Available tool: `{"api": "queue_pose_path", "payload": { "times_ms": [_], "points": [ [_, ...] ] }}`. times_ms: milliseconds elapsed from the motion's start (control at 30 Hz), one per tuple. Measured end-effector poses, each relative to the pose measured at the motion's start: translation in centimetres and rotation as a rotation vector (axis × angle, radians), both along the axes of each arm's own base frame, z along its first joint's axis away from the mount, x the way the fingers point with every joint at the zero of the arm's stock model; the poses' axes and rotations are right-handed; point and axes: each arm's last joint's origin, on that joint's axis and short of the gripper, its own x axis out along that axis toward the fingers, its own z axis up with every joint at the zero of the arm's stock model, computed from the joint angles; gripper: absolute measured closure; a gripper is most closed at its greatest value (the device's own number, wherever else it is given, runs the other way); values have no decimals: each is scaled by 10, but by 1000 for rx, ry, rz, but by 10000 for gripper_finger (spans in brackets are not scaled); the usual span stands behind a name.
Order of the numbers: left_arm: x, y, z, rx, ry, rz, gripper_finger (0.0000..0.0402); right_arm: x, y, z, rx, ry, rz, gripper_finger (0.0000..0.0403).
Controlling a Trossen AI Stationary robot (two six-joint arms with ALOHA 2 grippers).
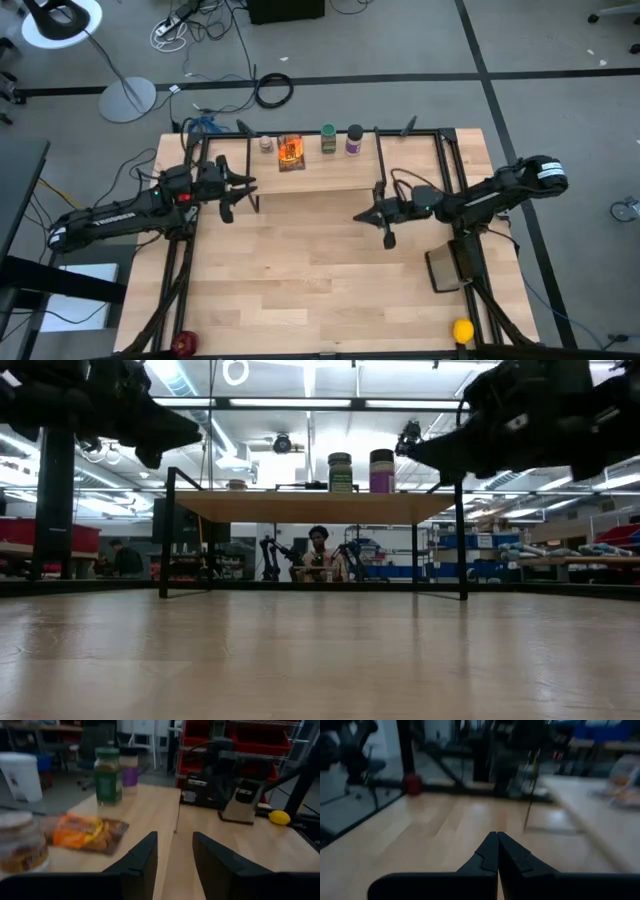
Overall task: Shelf spices
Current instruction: Adjust the shelf
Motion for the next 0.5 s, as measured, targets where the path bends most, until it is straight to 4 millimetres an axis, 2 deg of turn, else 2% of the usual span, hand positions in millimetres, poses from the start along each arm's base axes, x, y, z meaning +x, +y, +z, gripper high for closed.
{"api": "queue_pose_path", "payload": {
  "times_ms": [133,233,500],
  "points": [
    [-1,-1,10,64,-67,15,297,0,-15,11,-8,-105,-30,403],
    [-9,-4,20,100,-89,15,311,-6,-17,22,-17,-150,-35,403],
    [-46,-14,41,133,-52,117,316,-45,-10,39,-55,-172,-68,403]
  ]
}}
